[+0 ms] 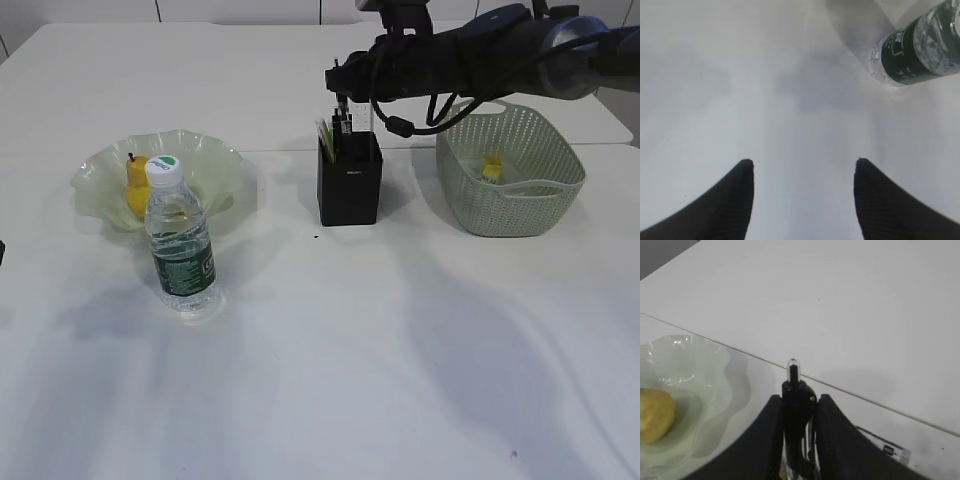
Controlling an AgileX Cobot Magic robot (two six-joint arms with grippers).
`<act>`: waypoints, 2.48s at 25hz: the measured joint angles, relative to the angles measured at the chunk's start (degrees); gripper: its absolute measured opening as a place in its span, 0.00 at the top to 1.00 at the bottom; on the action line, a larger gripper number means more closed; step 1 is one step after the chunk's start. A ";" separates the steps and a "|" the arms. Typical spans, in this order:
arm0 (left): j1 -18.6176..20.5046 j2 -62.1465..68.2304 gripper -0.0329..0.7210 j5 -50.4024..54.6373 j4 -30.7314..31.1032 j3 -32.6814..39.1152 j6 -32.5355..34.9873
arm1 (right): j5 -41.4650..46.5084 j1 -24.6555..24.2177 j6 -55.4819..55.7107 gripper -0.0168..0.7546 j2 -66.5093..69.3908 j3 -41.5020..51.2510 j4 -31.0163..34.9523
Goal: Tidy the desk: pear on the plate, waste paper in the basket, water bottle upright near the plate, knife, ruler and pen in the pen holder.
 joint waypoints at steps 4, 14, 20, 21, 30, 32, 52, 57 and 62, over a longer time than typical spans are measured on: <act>0.00 0.00 0.36 0.00 0.00 0.00 0.00 | 1.90 0.00 0.00 0.72 0.00 0.00 0.00; 0.00 0.00 0.36 0.00 0.00 0.00 0.00 | 4.98 0.00 0.38 0.60 0.00 0.00 0.52; 0.00 0.00 0.36 0.23 0.00 0.00 0.00 | 12.21 0.09 14.44 0.60 -2.96 0.00 -10.81; 0.00 0.00 0.36 0.43 0.00 0.00 0.00 | 14.10 0.09 18.73 0.60 -3.94 0.00 -15.91; 0.00 0.00 0.36 1.48 0.00 0.00 0.00 | 33.62 0.22 51.98 0.60 -12.76 0.00 -48.87; 0.00 0.00 0.36 1.48 0.11 0.00 0.00 | 37.27 0.22 54.25 0.60 -15.03 0.00 -51.90; 0.00 -11.80 0.36 7.90 9.02 0.00 -1.87 | 38.71 -8.58 59.56 0.60 -39.88 33.38 -64.47; 0.00 -15.28 0.36 10.30 9.35 0.00 -3.67 | 34.01 -8.58 59.05 0.60 -47.78 44.45 -64.47; 0.00 -19.54 0.36 10.50 9.49 0.00 -4.38 | 31.56 -8.58 59.05 0.60 -55.57 50.53 -64.47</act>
